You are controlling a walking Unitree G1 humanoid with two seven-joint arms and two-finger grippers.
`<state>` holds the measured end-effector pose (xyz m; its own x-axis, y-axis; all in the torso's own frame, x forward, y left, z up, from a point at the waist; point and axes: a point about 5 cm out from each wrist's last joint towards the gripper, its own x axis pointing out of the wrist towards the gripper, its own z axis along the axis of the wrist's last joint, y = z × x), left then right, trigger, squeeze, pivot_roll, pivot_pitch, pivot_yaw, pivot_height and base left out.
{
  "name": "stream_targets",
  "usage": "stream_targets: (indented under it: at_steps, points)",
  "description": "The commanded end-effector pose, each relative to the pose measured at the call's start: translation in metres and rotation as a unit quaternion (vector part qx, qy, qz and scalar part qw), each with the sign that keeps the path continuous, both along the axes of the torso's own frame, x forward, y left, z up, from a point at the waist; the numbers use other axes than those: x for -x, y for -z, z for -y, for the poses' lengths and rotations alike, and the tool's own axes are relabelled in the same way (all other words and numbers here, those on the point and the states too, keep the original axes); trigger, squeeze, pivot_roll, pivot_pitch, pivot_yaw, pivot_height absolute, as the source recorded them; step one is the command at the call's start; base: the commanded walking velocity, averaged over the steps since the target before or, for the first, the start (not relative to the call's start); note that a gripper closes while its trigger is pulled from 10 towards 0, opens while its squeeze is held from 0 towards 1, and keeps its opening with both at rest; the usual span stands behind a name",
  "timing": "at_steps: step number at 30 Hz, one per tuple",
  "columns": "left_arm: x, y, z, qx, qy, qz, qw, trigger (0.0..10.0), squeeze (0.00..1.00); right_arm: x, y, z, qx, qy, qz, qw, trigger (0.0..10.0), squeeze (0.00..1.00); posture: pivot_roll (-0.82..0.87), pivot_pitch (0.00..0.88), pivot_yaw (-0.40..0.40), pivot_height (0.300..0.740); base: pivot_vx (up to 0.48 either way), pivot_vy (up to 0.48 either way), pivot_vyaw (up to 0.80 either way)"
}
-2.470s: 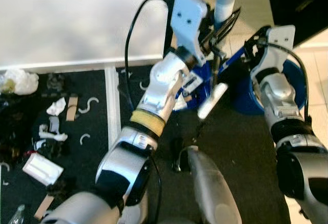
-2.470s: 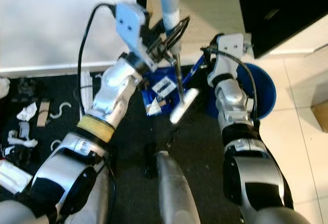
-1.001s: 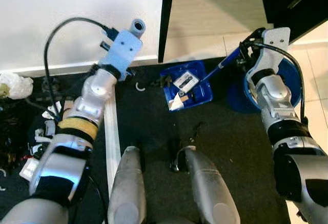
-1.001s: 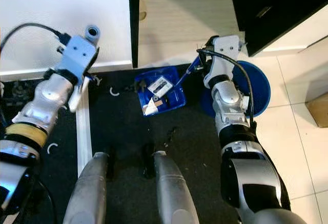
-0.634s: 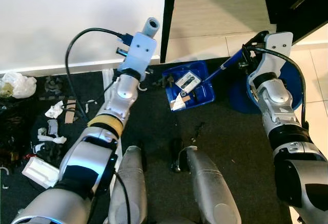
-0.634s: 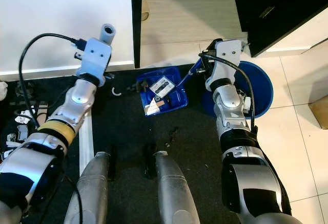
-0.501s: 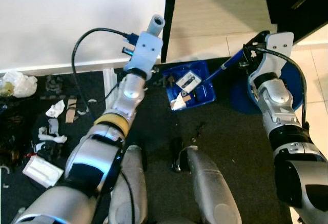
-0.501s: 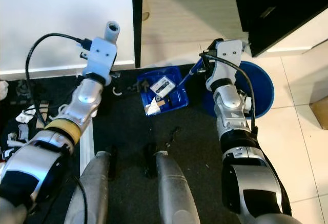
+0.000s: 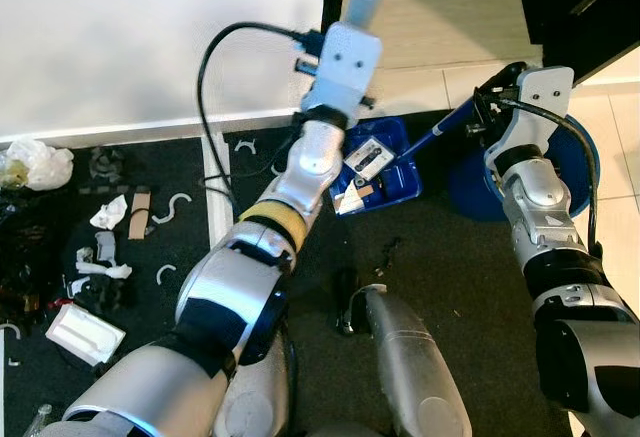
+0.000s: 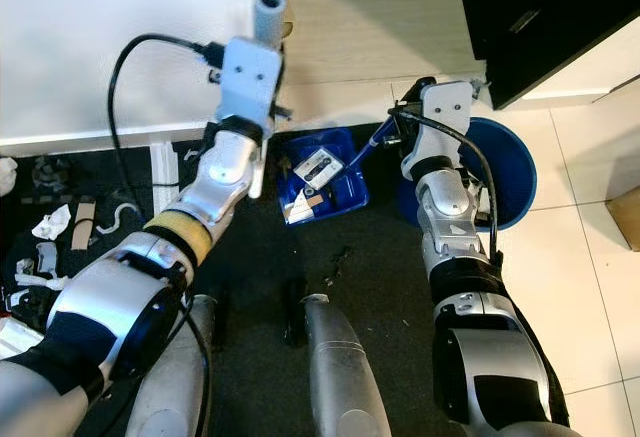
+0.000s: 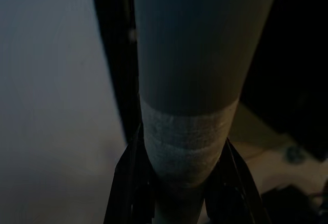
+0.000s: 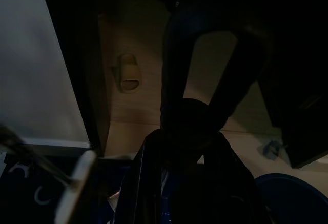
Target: Sweep floor
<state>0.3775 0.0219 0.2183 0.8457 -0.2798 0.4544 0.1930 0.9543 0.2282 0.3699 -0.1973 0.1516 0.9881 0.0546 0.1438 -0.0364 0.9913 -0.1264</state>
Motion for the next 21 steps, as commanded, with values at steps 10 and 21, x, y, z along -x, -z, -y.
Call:
stream_targets:
  at_steps: [10, 21]
  points:
    - [0.03, -0.03, 0.069, 0.094, 0.186, 0.02, 0.978, 10.0, 0.0, 0.02, 0.059, 0.009, -0.002, 0.022, -0.127, 0.992, 10.0, 0.0, 0.02, 0.484, -0.059, 0.74, 0.0, 0.0, 0.0]
    - [0.034, -0.073, 0.066, 0.129, 0.23, 0.086, 0.961, 10.0, 0.0, 0.016, 0.057, 0.008, 0.0, 0.02, -0.132, 0.991, 10.0, 0.0, 0.05, 0.428, -0.073, 0.74, 0.0, 0.0, 0.0]
